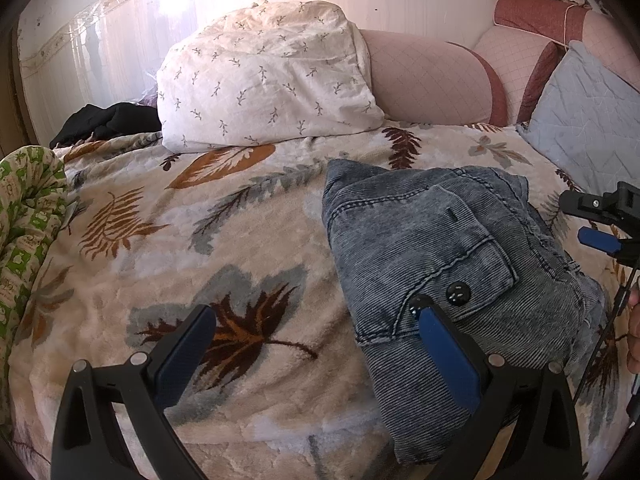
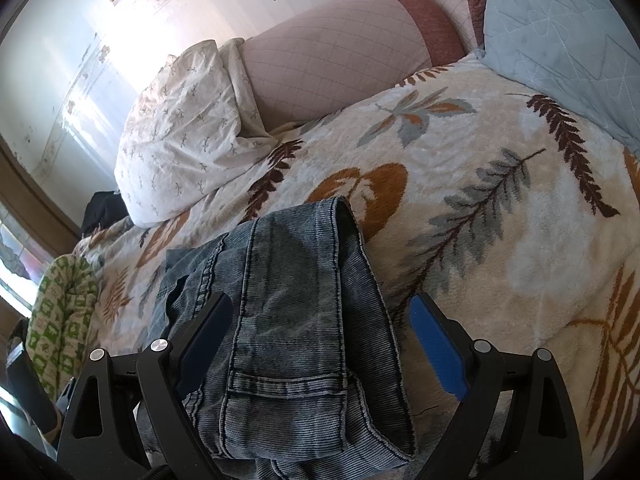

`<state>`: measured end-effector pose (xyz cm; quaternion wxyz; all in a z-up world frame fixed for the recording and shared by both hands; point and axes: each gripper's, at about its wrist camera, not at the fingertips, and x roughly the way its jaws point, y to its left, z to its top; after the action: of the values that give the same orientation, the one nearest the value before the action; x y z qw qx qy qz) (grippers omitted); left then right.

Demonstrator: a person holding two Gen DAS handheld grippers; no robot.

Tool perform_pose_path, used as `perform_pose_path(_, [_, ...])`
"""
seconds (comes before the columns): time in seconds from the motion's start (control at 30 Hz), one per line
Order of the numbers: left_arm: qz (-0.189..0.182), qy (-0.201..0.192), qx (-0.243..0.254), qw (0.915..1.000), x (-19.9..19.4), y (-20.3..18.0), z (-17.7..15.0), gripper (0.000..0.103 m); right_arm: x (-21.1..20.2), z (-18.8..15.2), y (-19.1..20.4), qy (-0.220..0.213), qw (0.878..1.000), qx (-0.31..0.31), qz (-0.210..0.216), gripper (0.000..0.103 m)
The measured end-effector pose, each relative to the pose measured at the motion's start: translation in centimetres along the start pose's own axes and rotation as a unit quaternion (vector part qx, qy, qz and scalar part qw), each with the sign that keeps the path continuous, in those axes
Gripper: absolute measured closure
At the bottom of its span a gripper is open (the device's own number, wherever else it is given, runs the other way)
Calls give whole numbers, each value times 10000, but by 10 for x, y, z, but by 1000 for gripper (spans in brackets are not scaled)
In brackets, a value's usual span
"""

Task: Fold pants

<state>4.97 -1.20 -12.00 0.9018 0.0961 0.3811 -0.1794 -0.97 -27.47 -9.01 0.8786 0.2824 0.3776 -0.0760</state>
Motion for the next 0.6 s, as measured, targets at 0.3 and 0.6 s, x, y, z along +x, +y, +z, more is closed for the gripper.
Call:
perform_pose_path(0.3, [-702,53,-9,9975,1,8,24,0,-1,9,-16,190,9982,359,438,12])
perform_pose_path(0.6, [-1528,800,-234,9847,38,23,27,0,17,11,-40,725,9946,597,440,12])
